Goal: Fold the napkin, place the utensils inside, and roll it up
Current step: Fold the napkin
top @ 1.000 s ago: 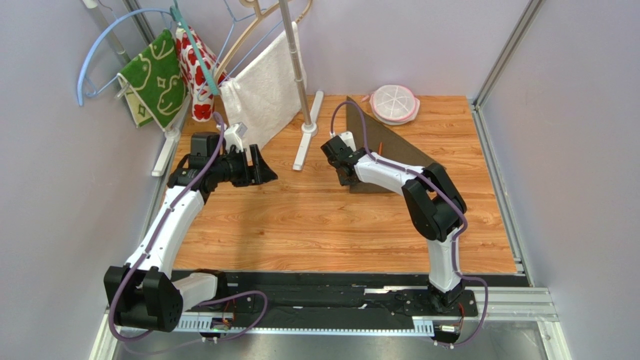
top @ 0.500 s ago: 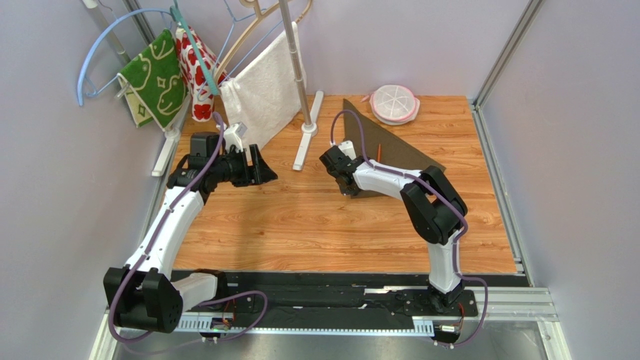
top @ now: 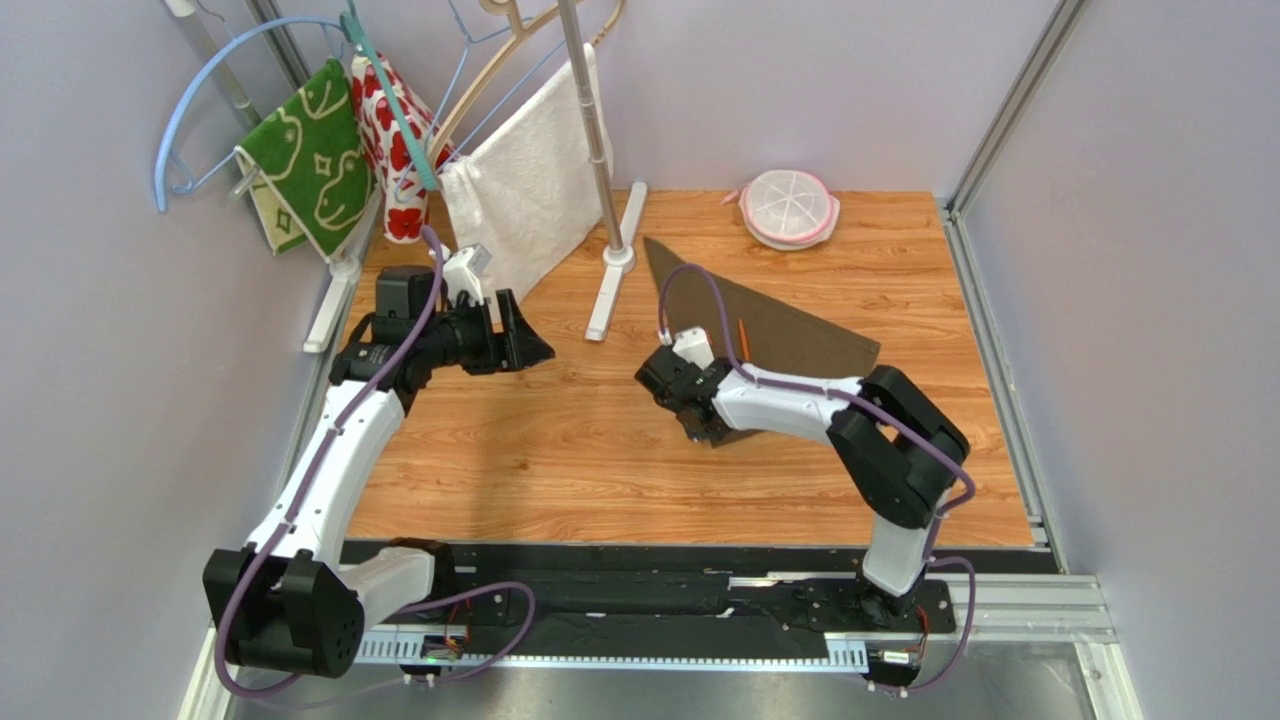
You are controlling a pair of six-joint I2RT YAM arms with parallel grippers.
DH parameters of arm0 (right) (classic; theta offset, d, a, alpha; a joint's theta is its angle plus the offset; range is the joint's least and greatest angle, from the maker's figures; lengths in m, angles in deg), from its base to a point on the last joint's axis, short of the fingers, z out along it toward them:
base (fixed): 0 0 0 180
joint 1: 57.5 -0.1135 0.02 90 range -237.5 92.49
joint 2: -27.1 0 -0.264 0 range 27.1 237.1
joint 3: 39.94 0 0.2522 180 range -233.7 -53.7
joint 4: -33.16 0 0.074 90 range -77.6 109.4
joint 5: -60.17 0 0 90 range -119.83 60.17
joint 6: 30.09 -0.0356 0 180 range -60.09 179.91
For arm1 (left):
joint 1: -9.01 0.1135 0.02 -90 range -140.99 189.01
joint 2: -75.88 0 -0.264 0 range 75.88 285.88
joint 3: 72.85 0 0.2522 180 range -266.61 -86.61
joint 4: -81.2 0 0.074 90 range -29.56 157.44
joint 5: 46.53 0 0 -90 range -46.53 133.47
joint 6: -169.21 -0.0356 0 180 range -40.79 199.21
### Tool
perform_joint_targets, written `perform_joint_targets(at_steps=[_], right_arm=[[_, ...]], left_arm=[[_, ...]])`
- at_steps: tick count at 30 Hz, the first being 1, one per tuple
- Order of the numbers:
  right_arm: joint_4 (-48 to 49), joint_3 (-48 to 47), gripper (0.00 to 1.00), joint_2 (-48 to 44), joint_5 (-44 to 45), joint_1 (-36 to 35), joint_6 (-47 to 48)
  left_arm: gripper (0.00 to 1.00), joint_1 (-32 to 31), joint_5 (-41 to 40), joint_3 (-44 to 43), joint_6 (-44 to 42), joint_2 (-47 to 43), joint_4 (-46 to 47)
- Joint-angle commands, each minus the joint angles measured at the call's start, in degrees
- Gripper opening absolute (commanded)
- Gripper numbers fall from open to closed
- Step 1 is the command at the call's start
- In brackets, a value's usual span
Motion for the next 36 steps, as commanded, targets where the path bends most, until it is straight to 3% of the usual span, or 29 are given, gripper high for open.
perform_joint_targets(at_steps=[1,6,9,10,14,21,29,36], right_arm=[[-6.5,8.3,0.0,-9.7,-0.2,-4.3,-7.8],[-12.2,19.1,0.01,-20.9,0.3,-7.3,-13.5],[-13.5,23.0,0.22,-28.0,-0.6,-10.0,-14.7],[-13.7,23.5,0.41,-29.9,-1.0,-10.9,-15.0],[-15.9,21.1,0.55,-36.3,-1.1,-15.5,-15.4],[-10.2,11.6,0.56,-35.6,2.8,-16.2,-8.4],[4.0,2.7,0.53,-15.7,1.4,-9.2,4.1],[6.5,-1.7,0.51,-5.3,2.6,-6.3,8.0]], left_arm=[[0.76,-0.2,0.4,0.3,0.8,-2.0,1.8],[0.76,-3.1,-1.8,0.3,0.8,-2.1,1.7],[0.76,-6.0,-4.1,0.0,1.7,-2.5,1.2],[0.76,-6.9,-4.7,0.3,2.3,-2.9,1.6],[0.76,-11.7,-8.8,2.8,6.3,-3.7,5.4],[0.76,-13.3,-9.2,10.3,15.6,0.8,18.8],[0.76,-13.3,-11.0,7.0,16.9,10.0,22.7],[0.75,-13.3,-10.6,4.9,16.3,13.2,22.7]])
